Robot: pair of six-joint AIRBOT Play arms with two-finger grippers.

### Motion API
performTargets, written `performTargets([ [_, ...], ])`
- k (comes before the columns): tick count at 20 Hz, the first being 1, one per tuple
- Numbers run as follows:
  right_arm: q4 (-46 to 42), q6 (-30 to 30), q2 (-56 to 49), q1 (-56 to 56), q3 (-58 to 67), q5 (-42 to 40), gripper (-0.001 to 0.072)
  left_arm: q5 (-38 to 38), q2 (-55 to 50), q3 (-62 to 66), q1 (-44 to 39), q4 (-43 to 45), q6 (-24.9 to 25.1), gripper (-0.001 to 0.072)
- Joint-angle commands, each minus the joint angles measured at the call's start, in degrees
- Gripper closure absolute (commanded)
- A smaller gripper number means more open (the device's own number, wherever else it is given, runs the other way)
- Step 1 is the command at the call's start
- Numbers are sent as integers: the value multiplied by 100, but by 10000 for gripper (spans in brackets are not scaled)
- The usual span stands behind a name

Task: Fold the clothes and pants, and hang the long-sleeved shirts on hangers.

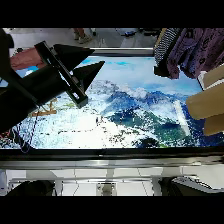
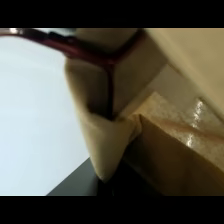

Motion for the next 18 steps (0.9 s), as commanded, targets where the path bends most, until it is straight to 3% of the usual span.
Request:
performTargets([
  [1, 55, 136, -114, -4, 35, -225, 685, 2, -26, 0, 0, 0, -52, 354],
  [4, -356, 197, -195, -4, 31, 166, 685, 2, -26, 0, 0, 0, -55, 354],
  [8, -1596, 542, -232, -4, 28, 1325, 685, 2, -26, 0, 0, -2, -57, 354],
  [14, -2973, 262, -227, -4, 28, 3602, 683, 2, -26, 0, 0, 0, -57, 354],
  [18, -4162, 120, -181, -4, 28, 4572, 683, 2, -26, 0, 0, 0, -57, 354],
])
